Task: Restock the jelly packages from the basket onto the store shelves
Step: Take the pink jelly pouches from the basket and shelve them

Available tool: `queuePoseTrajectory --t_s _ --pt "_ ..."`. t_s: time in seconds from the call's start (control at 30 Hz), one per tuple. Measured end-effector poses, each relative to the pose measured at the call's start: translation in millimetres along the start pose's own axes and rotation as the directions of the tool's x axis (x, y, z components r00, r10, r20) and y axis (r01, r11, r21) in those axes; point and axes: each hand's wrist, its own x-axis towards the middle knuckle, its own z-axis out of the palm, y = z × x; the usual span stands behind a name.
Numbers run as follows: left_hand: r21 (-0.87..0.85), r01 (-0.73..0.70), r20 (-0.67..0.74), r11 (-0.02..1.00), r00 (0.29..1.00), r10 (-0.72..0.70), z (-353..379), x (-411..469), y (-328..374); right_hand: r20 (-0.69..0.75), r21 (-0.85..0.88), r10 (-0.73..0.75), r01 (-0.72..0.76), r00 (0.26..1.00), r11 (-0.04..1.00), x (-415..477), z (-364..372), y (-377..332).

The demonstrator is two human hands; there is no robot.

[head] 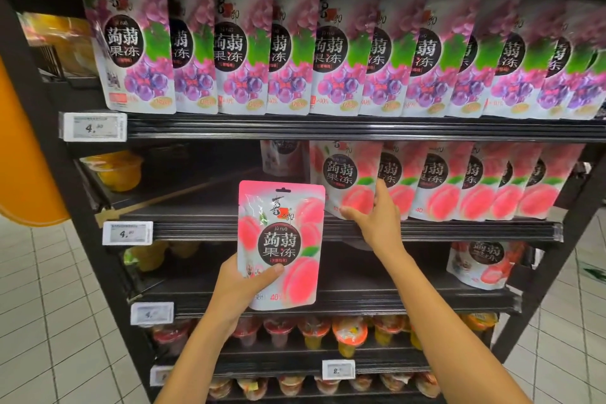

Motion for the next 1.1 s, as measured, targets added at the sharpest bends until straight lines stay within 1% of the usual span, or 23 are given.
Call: queuePoseTrajectory --t_s 0.07,0.13,0.2,0.23,0.3,0.37,0.5,0.63,0.67,0.7,0.73,0.77,0.8,0.83,0.87,0.9,0.97,1.03,1.1 --pt "0.002 0.002 -0.005 1.0 1.0 -0.002 -0.9 -0.8 -1.2 -0.029 -0.015 -0.028 0.028 0.999 1.0 -4.7 -0.8 2.9" --pt "0.005 0.006 -0.006 1.0 1.0 -0.006 -1.5 -0.5 -2.4 -0.068 0.029 -0.042 0.044 0.997 0.999 -12.3 -1.5 5.6" --pt "0.003 0.007 -0.009 1.0 1.0 -0.007 -0.9 0.1 -3.1 -0.153 0.075 -0.027 0.039 0.988 0.996 -21.4 -3.5 6.8" --pt "0.004 0.008 -0.015 1.0 1.0 -0.008 -0.4 0.3 -3.1 -0.206 0.062 -0.023 0.037 0.978 0.997 -24.2 -4.6 7.8" --pt "0.011 0.011 -0.021 1.0 1.0 -0.011 1.1 0.9 -3.1 -0.29 -0.035 -0.041 0.032 0.956 0.999 -26.3 -7.0 9.6" --pt "0.018 0.011 -0.012 1.0 1.0 -0.011 2.9 1.5 -3.3 -0.312 -0.083 -0.046 0.021 0.949 0.996 -24.9 -9.2 10.4" --pt "0.032 0.007 0.004 0.999 1.0 -0.007 8.2 4.2 0.3 -0.315 -0.039 -0.008 -0.005 0.949 0.999 -23.2 -13.0 11.5" --pt "0.017 0.006 0.025 1.0 1.0 -0.007 15.4 10.5 5.6 -0.343 -0.005 -0.072 0.075 0.937 0.997 -32.1 -15.1 6.1" --pt "0.004 0.009 0.028 1.0 1.0 -0.009 17.1 12.7 7.2 -0.316 0.033 -0.078 0.094 0.945 0.995 -35.5 -15.4 4.4" --pt "-0.015 0.011 0.031 1.0 0.999 -0.011 18.6 15.1 8.9 -0.24 0.11 -0.058 0.087 0.969 0.99 -39.0 -15.6 2.0" --pt "-0.035 0.01 0.04 0.999 0.999 -0.009 20.2 17.5 11.1 -0.105 0.209 -0.017 0.039 0.994 0.977 -42.6 -15.2 -2.1" --pt "-0.052 0.004 0.055 0.999 0.998 -0.001 22.1 19.7 13.7 0.068 0.288 0.021 -0.04 0.997 0.957 -46.3 -14.4 -6.8" --pt "-0.06 -0.007 0.073 0.998 0.997 0.012 24.6 21.7 16.5 0.227 0.319 0.038 -0.111 0.973 0.941 -49.8 -12.3 -10.7" --pt "-0.06 -0.024 0.091 0.998 0.995 0.029 27.6 23.8 19.5 0.336 0.329 0.025 -0.142 0.941 0.934 -52.7 -9.4 -13.5" --pt "-0.052 -0.041 0.102 0.998 0.994 0.047 31.1 25.8 23.0 0.385 0.347 -0.006 -0.138 0.923 0.928 -54.6 -6.2 -15.4" --pt "-0.034 -0.057 0.102 0.998 0.993 0.06 34.8 28.3 26.8 0.387 0.378 -0.033 -0.126 0.921 0.917 -55.3 -3.7 -17.1" --pt "0.004 -0.072 0.076 0.997 0.995 0.072 40.7 34.6 34.6 0.324 0.452 -0.027 -0.13 0.946 0.883 -53.8 -2.1 -22.0" --pt "-0.021 -0.066 -0.005 0.998 0.998 0.065 43.8 41.6 40.7 0.256 0.494 0.001 -0.132 0.967 0.859 -47.9 -2.0 -26.9" --pt "-0.058 -0.111 -0.104 0.992 0.989 0.104 45.6 44.8 44.4 0.181 0.504 0.025 -0.114 0.983 0.856 -39.0 -0.4 -34.2"
